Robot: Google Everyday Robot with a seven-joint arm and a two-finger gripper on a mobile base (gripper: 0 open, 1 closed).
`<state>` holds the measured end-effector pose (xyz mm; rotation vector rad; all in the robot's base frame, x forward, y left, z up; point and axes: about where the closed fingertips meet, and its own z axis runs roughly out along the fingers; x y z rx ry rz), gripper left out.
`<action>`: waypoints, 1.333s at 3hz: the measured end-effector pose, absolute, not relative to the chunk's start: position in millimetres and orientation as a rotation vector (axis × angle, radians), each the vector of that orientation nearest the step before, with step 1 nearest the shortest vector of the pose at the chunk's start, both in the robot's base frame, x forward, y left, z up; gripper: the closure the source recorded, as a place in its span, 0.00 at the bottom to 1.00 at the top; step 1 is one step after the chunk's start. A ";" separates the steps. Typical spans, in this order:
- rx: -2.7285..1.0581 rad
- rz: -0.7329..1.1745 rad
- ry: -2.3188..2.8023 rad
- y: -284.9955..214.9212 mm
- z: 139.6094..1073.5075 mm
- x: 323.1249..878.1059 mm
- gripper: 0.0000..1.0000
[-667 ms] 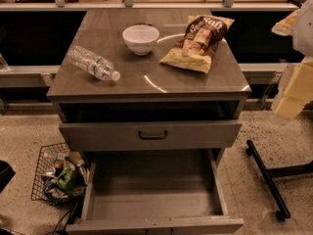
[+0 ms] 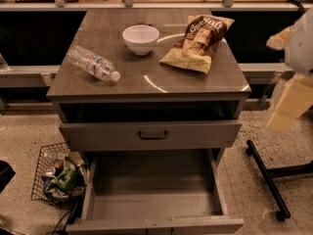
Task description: Close middle drawer
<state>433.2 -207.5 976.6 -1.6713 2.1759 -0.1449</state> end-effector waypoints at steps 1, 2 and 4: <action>-1.602 -0.095 2.188 -205.7 923.7 418.9 0.00; -1.555 -0.021 2.177 -204.6 861.2 400.5 0.00; -1.532 0.133 2.206 -212.1 732.3 353.5 0.16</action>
Offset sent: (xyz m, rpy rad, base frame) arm -0.0571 0.0020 -0.2203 0.2231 0.0022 -0.0528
